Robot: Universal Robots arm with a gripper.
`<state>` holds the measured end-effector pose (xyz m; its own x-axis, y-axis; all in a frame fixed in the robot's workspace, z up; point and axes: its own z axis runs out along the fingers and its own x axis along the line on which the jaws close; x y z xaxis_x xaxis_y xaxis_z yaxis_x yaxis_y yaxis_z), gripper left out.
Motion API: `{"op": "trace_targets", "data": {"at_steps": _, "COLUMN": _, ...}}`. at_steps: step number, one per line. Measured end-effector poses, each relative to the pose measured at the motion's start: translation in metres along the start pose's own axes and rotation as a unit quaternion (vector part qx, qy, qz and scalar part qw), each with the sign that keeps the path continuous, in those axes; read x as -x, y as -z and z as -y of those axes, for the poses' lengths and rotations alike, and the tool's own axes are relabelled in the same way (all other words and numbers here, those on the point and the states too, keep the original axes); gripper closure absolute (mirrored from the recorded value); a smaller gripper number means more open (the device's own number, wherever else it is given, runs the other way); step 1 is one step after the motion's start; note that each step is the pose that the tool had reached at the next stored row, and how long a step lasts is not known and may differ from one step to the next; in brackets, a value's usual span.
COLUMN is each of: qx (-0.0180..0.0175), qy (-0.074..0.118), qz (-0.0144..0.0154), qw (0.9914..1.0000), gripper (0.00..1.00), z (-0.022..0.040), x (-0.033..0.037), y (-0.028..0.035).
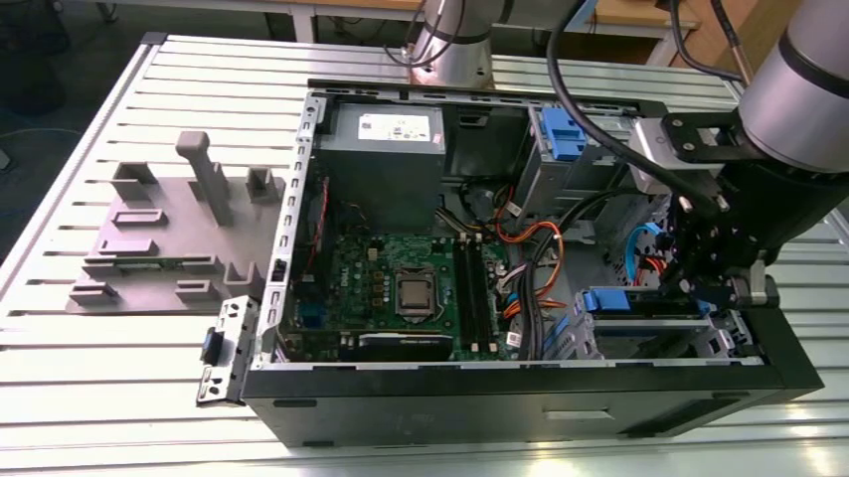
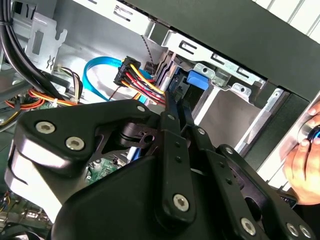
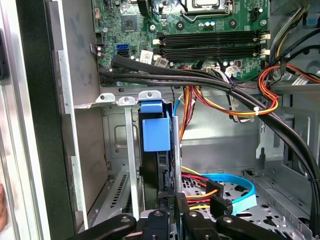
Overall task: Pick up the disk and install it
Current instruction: 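Insert the first disk wire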
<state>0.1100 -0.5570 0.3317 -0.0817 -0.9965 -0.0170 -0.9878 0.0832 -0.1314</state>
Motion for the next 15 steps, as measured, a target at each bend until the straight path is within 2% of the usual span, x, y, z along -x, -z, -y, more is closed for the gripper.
{"op": "trace_targets", "data": {"at_steps": 15, "qx": 0.0000, "qy": 0.001, "qz": 0.0004, "qw": 1.00000, "gripper": 0.83, "z": 0.0001, "x": 0.0000, "y": 0.0011}}
